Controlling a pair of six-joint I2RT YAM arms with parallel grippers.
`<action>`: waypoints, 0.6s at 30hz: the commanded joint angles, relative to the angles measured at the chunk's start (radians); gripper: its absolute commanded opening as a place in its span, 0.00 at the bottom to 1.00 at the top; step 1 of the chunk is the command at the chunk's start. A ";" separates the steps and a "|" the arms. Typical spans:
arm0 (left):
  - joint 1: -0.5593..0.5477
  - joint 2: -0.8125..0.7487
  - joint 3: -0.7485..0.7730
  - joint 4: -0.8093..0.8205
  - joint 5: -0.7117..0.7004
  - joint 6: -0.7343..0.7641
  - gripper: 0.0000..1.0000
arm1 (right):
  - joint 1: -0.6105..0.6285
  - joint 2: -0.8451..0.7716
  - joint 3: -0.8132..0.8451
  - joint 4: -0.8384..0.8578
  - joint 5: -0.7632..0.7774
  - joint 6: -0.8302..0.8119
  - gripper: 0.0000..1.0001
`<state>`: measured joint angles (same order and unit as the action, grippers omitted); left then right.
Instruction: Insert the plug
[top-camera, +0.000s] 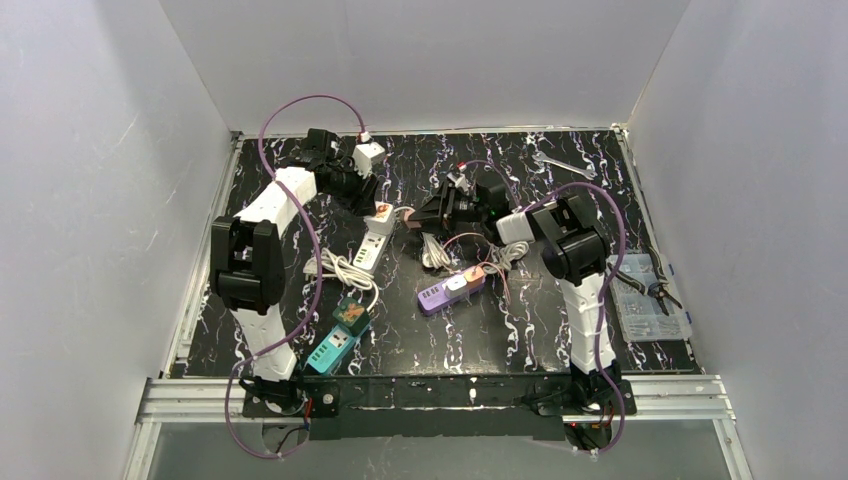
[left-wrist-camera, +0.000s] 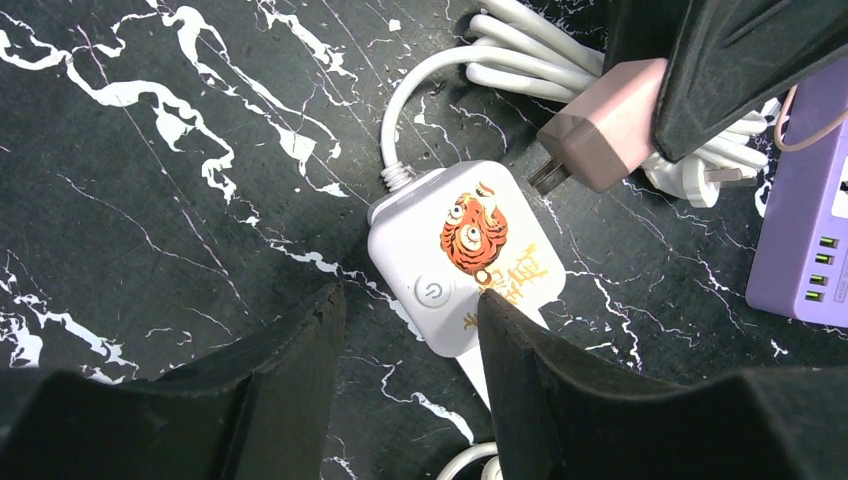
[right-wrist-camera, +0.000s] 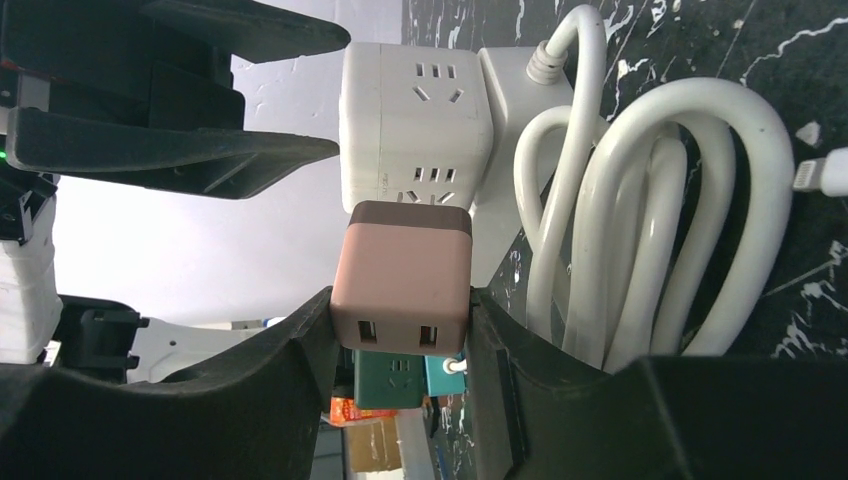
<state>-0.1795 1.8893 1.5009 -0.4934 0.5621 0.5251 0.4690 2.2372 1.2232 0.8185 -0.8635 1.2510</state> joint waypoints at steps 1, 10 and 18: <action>0.004 -0.003 -0.007 -0.018 0.013 0.033 0.49 | 0.014 0.037 0.049 0.082 -0.009 0.001 0.01; 0.003 -0.001 -0.010 -0.031 0.002 0.052 0.45 | 0.026 0.050 0.065 0.050 0.005 -0.031 0.01; 0.003 0.005 -0.013 -0.043 0.010 0.063 0.41 | 0.018 0.052 0.056 0.073 0.025 -0.037 0.01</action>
<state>-0.1795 1.8893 1.5009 -0.4946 0.5705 0.5617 0.4911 2.2795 1.2495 0.8398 -0.8589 1.2331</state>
